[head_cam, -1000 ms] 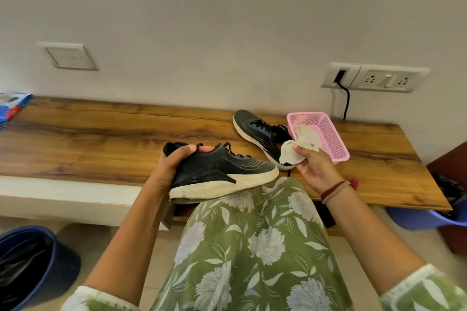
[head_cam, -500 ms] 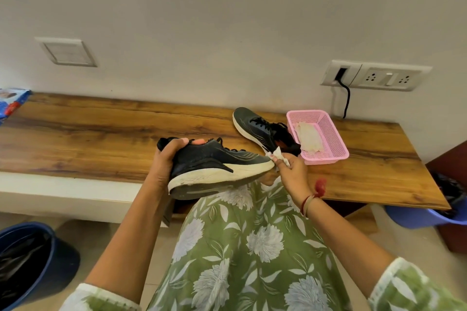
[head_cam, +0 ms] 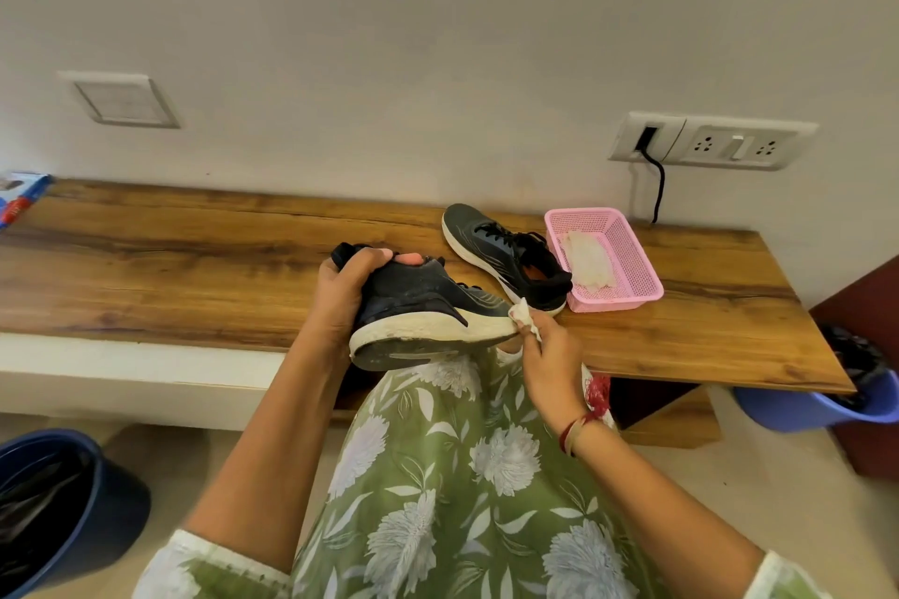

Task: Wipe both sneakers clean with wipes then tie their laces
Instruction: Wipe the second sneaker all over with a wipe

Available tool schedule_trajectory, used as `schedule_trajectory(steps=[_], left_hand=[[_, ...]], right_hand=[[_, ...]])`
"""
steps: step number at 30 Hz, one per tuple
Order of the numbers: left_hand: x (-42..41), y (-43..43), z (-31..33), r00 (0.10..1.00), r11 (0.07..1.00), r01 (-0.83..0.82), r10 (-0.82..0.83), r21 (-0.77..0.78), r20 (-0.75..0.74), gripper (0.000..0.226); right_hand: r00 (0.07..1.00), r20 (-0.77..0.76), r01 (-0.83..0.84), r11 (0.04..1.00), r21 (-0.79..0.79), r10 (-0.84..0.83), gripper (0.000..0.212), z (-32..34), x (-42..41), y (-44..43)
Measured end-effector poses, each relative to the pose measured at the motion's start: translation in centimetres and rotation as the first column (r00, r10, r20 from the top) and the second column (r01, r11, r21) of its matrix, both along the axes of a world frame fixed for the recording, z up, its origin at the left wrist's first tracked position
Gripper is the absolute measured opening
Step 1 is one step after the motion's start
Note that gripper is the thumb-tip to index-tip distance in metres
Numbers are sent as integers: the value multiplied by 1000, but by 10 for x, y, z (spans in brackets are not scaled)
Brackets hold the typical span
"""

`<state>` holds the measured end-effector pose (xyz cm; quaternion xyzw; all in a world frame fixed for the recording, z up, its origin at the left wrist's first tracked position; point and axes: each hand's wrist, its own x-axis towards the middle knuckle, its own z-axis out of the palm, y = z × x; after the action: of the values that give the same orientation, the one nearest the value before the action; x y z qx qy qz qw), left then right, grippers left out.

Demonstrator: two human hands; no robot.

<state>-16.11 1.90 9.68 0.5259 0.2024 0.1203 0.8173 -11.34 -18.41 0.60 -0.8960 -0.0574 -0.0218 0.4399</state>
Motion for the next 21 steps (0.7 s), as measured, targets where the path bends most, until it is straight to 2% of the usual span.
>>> schedule_trajectory(steps=[3, 7, 9, 11, 13, 14, 17, 21], left_hand=[[0, -3, -1, 1000, 1000, -4, 4, -6, 4, 21], [-2, -1, -4, 1000, 999, -8, 9, -51, 17, 19], [-6, 6, -8, 1000, 998, 1, 0, -67, 26, 15], [-9, 11, -10, 999, 996, 16, -13, -82, 32, 11], [-13, 14, -12, 999, 994, 30, -28, -103, 25, 21], [-14, 15, -12, 999, 993, 33, -30, -111, 21, 26], [-15, 12, -12, 999, 992, 46, -44, -114, 17, 59], [-14, 6, -13, 997, 994, 73, -73, -76, 1, 62]], right_hand=[[1000, 8, -19, 997, -69, 19, 28, 11, -21, 7], [990, 74, -125, 991, 41, 122, 44, 34, -67, 32], [981, 67, -189, 969, 159, 181, 40, 42, -82, 33], [967, -27, -228, 910, 346, 253, 36, 52, -85, 23], [973, -110, -129, 872, 472, 203, 30, 54, -70, 8], [988, -92, -67, 888, 454, 122, 27, 52, -55, -1], [998, 38, 47, 973, 225, -57, 27, 36, -12, -19], [995, 11, -104, 994, 16, 104, 29, 10, 3, -10]])
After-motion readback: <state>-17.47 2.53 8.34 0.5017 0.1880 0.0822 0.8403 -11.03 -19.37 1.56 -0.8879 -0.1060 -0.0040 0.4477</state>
